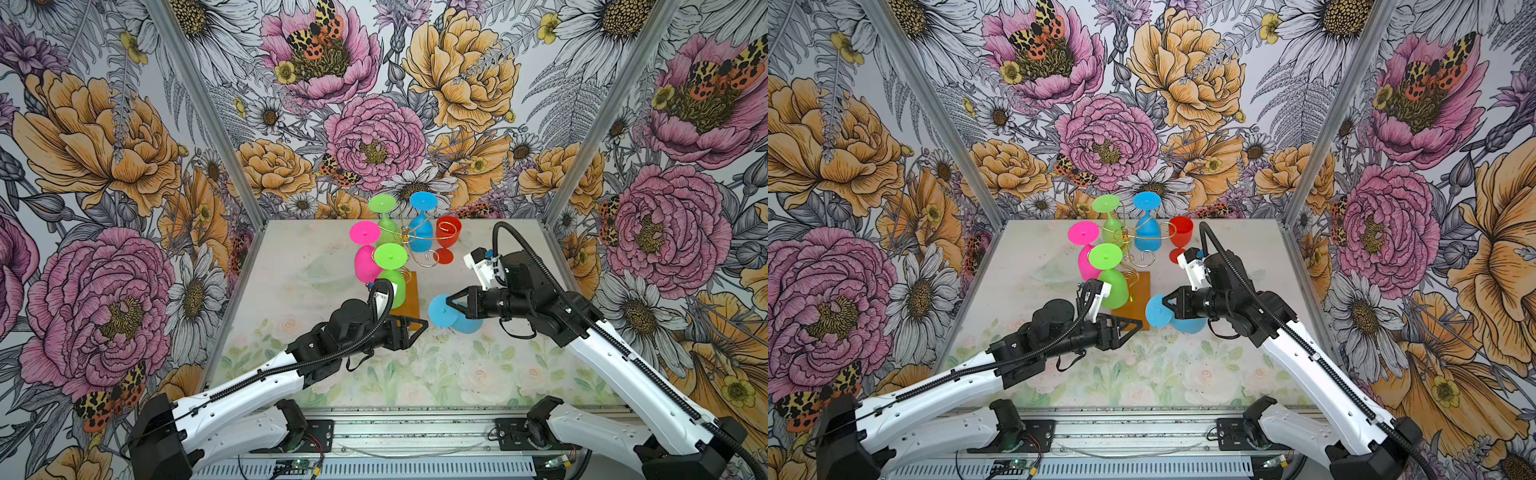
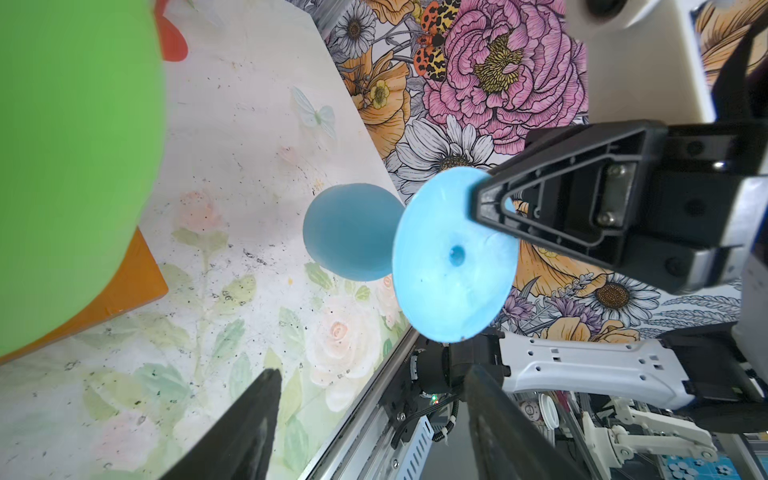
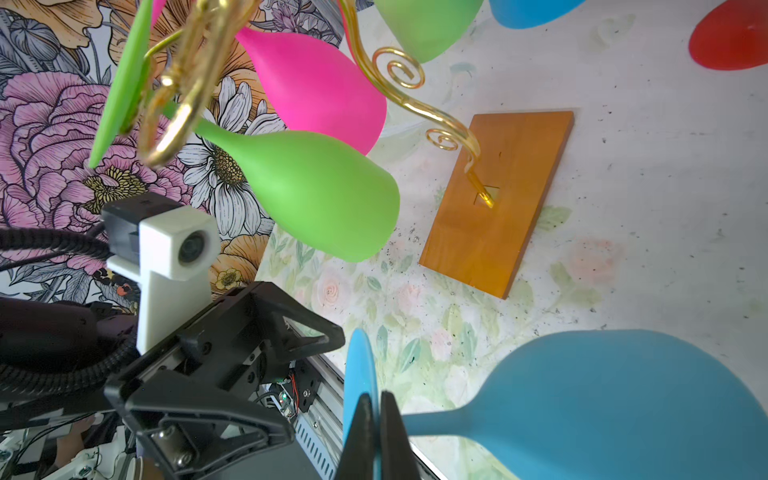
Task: Take the wine glass off the wine glass rack
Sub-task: 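Close the left gripper on the blue glass foot beside the right gripper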
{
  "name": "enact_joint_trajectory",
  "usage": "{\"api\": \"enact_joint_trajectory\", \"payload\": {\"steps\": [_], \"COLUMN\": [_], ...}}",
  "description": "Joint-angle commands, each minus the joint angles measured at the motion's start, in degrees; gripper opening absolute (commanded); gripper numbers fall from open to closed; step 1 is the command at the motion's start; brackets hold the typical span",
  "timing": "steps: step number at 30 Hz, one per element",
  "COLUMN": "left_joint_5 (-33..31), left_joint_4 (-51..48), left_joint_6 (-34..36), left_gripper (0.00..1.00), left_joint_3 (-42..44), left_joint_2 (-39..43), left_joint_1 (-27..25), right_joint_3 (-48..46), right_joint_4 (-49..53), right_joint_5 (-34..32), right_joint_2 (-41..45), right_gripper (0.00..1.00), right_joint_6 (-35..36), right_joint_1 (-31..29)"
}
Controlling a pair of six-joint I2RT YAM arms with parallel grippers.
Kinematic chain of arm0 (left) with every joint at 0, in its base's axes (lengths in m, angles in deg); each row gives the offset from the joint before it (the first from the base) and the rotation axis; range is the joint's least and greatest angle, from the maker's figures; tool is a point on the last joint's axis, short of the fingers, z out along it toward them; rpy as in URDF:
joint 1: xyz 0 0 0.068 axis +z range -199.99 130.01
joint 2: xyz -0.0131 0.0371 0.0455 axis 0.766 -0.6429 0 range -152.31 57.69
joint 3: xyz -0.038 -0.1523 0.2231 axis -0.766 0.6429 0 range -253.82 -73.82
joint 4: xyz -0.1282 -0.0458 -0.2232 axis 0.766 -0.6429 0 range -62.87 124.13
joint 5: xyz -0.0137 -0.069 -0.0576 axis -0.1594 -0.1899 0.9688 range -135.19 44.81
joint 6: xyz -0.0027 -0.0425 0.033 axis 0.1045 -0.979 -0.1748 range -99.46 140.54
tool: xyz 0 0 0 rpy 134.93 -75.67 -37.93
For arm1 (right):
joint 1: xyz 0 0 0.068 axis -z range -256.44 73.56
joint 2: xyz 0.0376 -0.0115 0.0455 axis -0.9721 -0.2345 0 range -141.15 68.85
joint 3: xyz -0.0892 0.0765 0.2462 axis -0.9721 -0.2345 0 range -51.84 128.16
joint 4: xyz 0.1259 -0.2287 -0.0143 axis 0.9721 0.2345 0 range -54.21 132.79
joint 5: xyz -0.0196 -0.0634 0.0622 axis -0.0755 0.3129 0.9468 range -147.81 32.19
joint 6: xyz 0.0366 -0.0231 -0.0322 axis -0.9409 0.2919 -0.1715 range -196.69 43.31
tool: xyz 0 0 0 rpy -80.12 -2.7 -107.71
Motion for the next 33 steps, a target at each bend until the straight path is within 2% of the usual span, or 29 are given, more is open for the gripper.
{"api": "enact_joint_trajectory", "payload": {"steps": [1, 7, 11, 15, 21, 28, 33], "left_joint_5": [4.2, 8.3, 10.3, 11.9, 12.4, 13.0, 13.9], "left_joint_4": [5.8, 10.0, 12.9, 16.8, 18.8, 19.8, 20.9], "left_joint_6": [-2.4, -4.2, -5.3, -7.2, -7.9, -8.8, -9.3], "left_gripper": [0.69, 0.60, 0.53, 0.43, 0.33, 0.16, 0.11], "left_joint_3": [-1.2, -1.9, -1.4, -0.3, 0.5, 1.7, 2.7], "left_joint_2": [-0.9, -2.4, -2.7, -2.7, -1.9, -0.5, 0.1], "left_joint_1": [0.2, 0.8, 1.4, 1.9, 2.1, 2.9, 3.6], "right_joint_3": [2.6, 2.9, 3.0, 2.8, 1.8, 1.0, 0.7], "right_joint_4": [-0.6, -1.2, -3.6, -5.3, -6.8, -7.5, -7.4], "right_joint_5": [2.0, 3.7, 7.4, 9.1, 9.8, 8.7, 8.4], "right_joint_2": [-0.1, 0.0, -0.1, 0.2, 0.6, 0.8, 0.8], "right_gripper": [0.00, 0.00, 0.00, 0.00, 0.00, 0.00, 0.00], "right_joint_6": [1.5, 1.7, 0.4, 0.0, -0.2, -0.1, -0.1], "right_joint_1": [-0.7, -0.7, -0.7, -0.7, -0.7, -0.8, -0.7]}}
